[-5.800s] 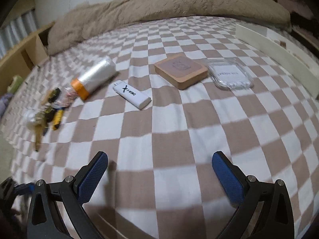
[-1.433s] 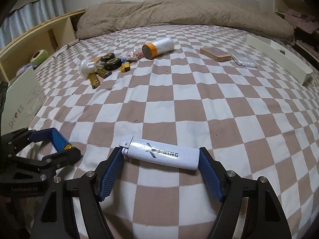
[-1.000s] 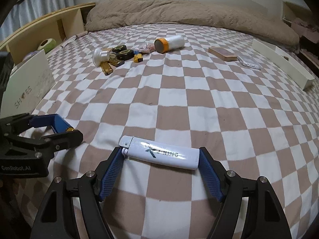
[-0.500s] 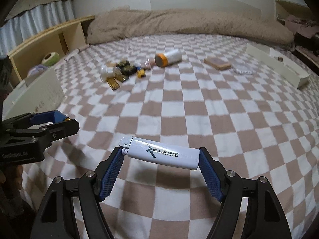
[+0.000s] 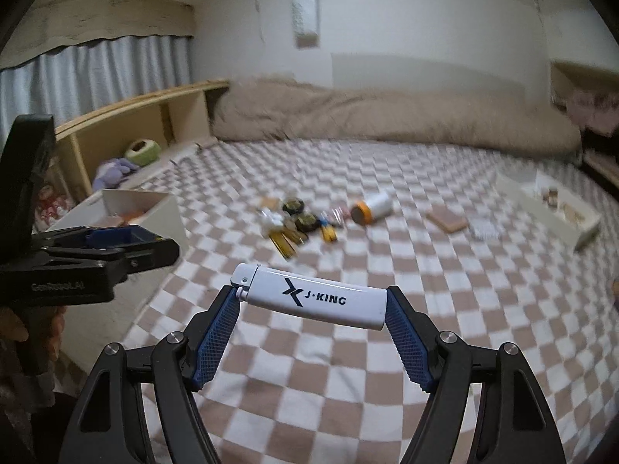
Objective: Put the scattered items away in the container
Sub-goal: 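Carry the flashlight with the left tool while the right tool carries the white lighter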
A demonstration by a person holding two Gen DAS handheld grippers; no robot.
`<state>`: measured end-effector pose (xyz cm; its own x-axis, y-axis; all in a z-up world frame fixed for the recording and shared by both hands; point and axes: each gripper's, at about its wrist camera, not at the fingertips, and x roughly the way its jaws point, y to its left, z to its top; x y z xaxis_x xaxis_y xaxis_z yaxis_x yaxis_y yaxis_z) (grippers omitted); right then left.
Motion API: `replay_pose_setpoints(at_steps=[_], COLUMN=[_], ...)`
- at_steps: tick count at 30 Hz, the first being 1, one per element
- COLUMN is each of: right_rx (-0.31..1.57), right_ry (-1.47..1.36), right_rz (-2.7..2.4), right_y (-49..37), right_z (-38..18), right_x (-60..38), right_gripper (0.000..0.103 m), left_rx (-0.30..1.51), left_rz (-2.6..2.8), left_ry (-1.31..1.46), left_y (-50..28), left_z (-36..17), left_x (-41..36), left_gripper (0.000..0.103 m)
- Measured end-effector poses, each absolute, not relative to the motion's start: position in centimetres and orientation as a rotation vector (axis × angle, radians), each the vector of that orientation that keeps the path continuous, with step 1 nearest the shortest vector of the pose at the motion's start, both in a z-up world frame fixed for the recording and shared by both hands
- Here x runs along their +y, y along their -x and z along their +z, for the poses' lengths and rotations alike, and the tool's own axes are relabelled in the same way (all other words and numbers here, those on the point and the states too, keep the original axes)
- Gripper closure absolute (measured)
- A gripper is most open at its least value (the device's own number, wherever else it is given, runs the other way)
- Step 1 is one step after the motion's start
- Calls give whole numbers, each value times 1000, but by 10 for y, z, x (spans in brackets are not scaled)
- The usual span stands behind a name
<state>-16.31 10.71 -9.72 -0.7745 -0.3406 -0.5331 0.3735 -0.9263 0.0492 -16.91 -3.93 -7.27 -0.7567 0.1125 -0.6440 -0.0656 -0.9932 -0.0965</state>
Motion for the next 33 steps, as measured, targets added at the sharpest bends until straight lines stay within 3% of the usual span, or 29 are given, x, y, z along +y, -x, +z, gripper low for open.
replay_pose_setpoints(at_steps=[17,33], right_rx=[136,170], right_ry=[-531,-509], right_rz=[-2552,-2405], right_y=[121,118], right_z=[-36,-27], right_x=[36,-49], right_gripper=[27,27], left_rx=[-127,-171], left_rz=[3002,3207], left_ry=[838,817], left_y=[101,58], left_z=[-9,-6], left_x=[-119,-230], left_gripper=[19,19])
